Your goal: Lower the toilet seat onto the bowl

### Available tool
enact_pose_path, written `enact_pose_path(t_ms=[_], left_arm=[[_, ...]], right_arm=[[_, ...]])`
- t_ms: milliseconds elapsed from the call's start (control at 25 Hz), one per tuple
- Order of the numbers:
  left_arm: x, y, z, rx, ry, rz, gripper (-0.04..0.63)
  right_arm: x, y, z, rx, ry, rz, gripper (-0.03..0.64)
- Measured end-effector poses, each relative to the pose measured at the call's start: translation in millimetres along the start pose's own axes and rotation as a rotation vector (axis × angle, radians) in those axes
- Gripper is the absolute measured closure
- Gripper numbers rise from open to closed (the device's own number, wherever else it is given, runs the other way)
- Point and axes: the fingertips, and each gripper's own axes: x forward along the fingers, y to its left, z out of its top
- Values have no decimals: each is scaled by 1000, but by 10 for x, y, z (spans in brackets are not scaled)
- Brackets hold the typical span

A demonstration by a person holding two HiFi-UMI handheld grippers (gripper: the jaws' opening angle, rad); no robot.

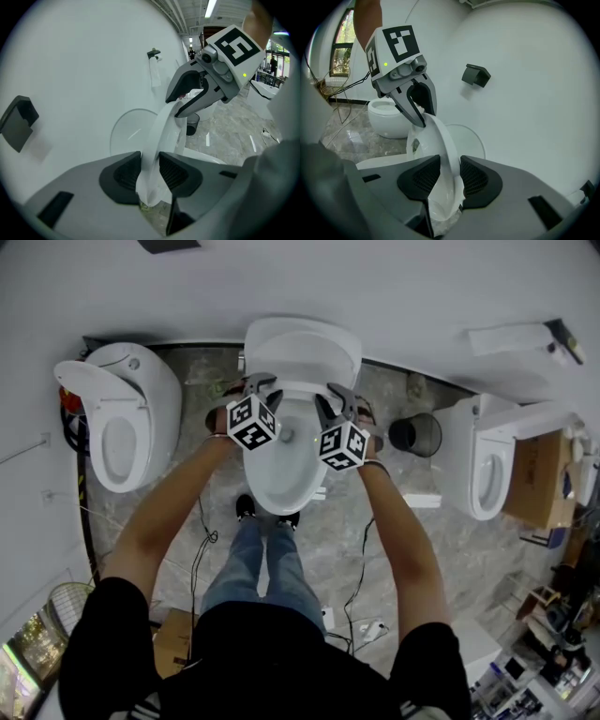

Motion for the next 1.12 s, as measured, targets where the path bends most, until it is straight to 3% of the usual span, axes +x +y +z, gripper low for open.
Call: enact_pose_path(t_ms=[800,1120], left_arm=[[-342,-730,-321,44,28,-40,477],[-477,-1054,-505,136,42,-25,488]], right_arm=[[-501,732,-147,-86,7,20,486],[-668,1093,-241,-126,19,65,494]])
